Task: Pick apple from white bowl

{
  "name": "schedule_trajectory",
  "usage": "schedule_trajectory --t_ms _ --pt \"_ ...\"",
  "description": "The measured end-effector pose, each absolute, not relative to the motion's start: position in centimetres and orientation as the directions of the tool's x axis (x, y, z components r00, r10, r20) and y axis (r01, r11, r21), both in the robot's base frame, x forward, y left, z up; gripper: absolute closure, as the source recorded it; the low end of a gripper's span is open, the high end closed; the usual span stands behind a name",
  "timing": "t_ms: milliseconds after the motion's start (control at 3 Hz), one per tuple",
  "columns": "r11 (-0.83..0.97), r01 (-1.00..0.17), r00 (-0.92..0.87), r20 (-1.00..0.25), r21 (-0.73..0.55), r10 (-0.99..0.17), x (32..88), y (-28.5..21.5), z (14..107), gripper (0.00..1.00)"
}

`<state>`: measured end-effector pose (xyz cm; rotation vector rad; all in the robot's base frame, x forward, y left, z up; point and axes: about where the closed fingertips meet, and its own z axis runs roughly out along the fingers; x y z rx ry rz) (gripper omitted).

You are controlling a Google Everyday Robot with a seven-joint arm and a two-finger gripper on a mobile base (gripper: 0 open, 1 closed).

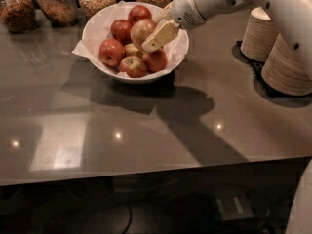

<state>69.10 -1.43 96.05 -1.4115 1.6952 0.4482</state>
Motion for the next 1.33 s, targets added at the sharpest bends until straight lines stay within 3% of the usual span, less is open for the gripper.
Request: schedule_trajectory --t_ms 1000,1333 --pt "0.32 -0.921 0.012 -0.834 -0.224 -0.552 68.73 -2.78 97.05 1.0" --pt "0.318 -0.921 0.014 -0.834 -0.226 -0.552 68.63 -2.79 97.09 0.81"
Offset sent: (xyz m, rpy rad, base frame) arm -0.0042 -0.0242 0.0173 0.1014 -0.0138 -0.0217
